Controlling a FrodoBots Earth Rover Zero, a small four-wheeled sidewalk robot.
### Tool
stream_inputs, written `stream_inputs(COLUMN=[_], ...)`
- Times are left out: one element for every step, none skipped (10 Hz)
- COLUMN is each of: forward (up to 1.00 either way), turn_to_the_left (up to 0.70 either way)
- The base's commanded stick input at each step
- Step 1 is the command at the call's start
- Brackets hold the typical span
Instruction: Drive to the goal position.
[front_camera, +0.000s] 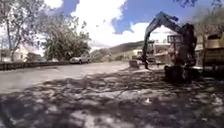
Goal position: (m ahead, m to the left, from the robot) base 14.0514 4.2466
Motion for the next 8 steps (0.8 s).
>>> stream_inputs(forward=[0.7,0.7,0.7,0.7,0.7,0.7,0.7,0.7], turn_to_the_left=[0.0,0.0,0.0,0.0,0.0,0.0,0.0,0.0])
